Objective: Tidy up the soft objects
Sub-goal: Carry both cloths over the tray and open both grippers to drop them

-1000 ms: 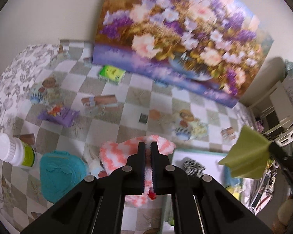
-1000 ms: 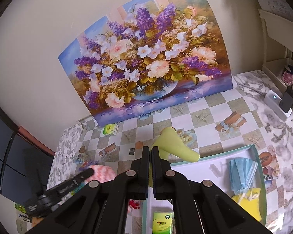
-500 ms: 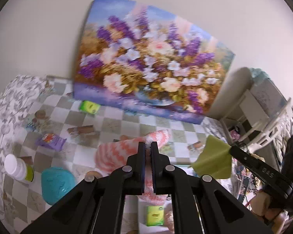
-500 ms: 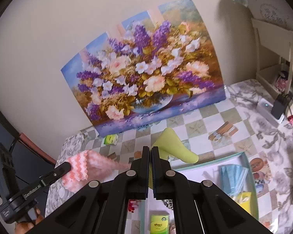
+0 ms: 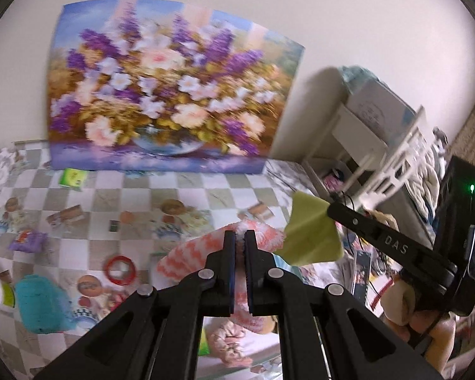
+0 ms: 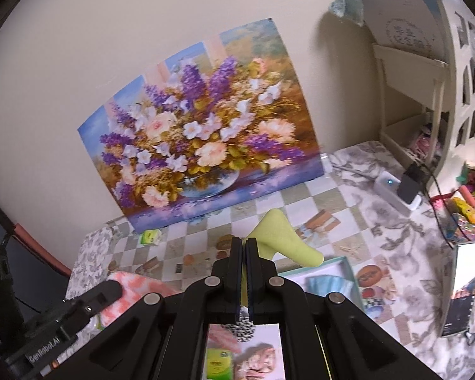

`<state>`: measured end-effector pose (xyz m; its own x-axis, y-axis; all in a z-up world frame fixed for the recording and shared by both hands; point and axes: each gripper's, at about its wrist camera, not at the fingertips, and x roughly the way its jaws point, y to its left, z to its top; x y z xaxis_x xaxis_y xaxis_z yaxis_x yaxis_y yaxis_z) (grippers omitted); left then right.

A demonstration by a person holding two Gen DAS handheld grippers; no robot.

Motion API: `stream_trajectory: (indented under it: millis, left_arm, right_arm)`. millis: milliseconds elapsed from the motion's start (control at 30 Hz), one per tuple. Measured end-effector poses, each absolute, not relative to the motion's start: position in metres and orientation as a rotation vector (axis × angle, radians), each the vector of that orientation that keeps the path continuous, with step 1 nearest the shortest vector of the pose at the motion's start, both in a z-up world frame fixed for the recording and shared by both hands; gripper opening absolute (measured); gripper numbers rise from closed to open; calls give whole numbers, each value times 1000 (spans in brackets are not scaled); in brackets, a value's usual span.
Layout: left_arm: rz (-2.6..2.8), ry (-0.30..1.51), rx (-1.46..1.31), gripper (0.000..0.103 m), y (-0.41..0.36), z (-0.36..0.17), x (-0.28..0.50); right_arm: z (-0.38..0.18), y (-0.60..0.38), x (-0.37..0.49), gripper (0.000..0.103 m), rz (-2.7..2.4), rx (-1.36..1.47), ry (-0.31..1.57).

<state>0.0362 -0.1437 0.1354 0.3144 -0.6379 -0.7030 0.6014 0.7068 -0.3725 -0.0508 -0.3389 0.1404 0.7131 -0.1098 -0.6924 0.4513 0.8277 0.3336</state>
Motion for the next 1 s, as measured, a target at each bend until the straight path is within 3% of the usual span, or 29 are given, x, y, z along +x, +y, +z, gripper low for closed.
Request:
stream_trajectory:
  millis: [433,800,1000]
  left_arm:
    - [-769,1145,73,5,-188,57,42]
    - [-654,1355,120,5,-192,-29,59]
    - [-630,1416,109,5,-189,-50,62]
  right_arm:
    - [51,-368,-34,3,-359,594,962]
    - [-18,-363,-19,3,-331,641,1142]
    - [-41,-362,-15,4,-329,651,1211]
